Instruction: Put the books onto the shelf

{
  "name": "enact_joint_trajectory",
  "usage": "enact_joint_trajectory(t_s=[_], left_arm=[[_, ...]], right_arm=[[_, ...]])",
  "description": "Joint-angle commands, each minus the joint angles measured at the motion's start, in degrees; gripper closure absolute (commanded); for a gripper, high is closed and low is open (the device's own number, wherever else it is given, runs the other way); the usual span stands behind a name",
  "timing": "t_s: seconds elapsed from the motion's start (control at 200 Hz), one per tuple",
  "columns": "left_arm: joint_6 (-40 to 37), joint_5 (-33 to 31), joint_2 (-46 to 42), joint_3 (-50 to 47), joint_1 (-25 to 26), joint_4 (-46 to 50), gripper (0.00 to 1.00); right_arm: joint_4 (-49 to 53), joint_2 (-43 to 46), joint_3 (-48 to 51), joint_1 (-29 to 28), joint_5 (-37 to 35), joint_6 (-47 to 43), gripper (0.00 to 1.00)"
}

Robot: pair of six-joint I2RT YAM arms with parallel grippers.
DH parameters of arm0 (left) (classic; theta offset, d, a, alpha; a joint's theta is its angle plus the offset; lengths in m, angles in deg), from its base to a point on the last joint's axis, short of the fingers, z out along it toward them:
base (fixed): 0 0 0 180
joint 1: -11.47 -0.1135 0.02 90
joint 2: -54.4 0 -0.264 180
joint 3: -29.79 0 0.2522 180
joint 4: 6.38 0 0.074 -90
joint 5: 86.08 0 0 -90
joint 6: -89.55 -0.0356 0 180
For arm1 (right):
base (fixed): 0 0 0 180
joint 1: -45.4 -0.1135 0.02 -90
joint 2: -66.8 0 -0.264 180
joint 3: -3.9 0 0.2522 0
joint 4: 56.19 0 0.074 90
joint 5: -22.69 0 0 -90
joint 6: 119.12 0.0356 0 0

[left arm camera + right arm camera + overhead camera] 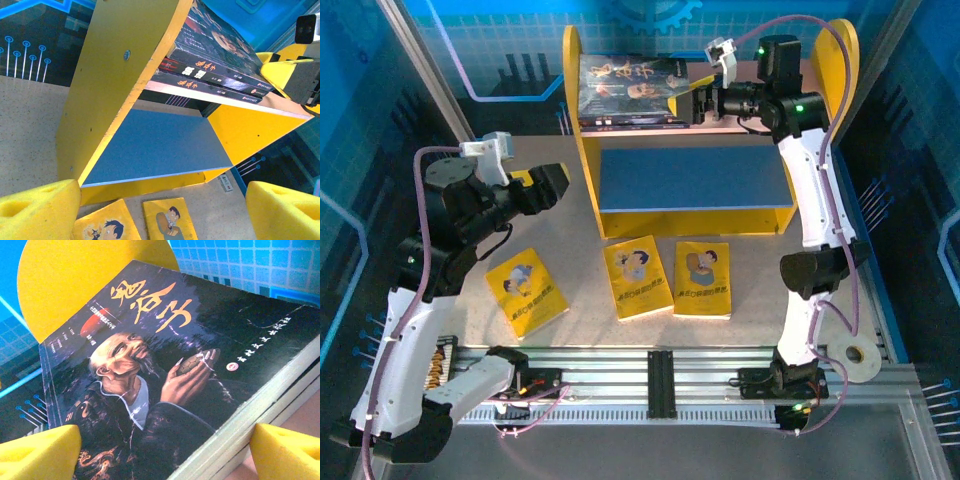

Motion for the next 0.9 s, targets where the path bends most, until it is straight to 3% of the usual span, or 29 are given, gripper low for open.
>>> enact_joint_trajectory(t_s=[0.0,0.43,0.66,0.896], left_arm=[[-1.75,-0.85,-0.59,1.95,-0.03,-0.14,0.13],[-1.61,-0.85,-0.68,2.03,-0.03,-0.12,0.13],[-1.68,-0.98,-0.79,1.86,-0.03,-0.12,0.13],[-1.78,-1.02,-1.12,1.42,-0.03,0.28,0.13]], right_arm=[[6.4,-1.82,-0.74,-2.59,12.34,-0.13,0.14],[7.48,-1.64,-0.91,-2.51,12.56,-1.28,0.14],[0.9,-0.1,2.88,-2.28,3.32,4.52,0.07],[-7.48,2.82,9.04,-0.79,-0.57,10.89,0.06]])
